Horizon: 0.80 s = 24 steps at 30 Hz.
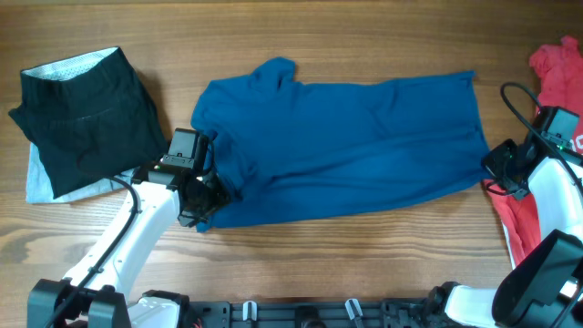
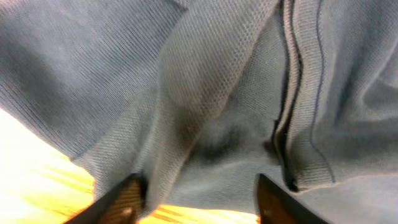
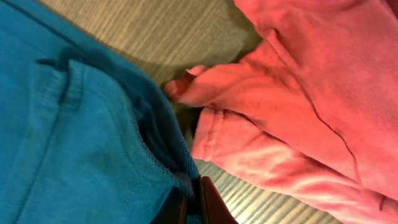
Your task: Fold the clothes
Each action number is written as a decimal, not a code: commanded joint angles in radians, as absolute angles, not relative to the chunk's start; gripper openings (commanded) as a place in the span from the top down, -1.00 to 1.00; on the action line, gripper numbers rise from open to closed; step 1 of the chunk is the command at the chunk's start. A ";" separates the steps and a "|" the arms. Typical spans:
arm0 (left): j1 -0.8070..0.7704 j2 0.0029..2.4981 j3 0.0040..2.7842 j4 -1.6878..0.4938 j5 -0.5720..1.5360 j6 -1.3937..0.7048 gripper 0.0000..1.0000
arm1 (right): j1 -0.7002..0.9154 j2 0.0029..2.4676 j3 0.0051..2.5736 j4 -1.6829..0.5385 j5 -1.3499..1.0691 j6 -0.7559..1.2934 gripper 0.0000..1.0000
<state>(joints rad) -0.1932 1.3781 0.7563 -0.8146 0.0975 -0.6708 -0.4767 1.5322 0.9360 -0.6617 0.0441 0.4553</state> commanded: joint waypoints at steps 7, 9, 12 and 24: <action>-0.186 1.386 0.750 -0.813 -0.137 -0.665 0.17 | -0.472 1.537 0.946 -0.673 0.105 0.448 0.91; -0.186 1.386 0.750 -0.813 -0.210 -0.665 0.17 | -0.472 1.547 0.942 -0.673 0.105 0.449 0.91; -0.186 1.386 0.750 -0.812 -0.292 -0.666 0.17 | -0.472 1.557 0.941 -0.673 0.105 0.449 0.91; -0.187 1.386 0.750 -0.809 -0.009 -0.656 0.19 | -0.472 1.558 0.941 -0.670 0.105 0.449 0.91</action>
<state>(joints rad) -0.1932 1.3781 0.7563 -0.8070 -0.1196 -0.6662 -0.4767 1.5410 0.9360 -0.6731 0.0731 0.4553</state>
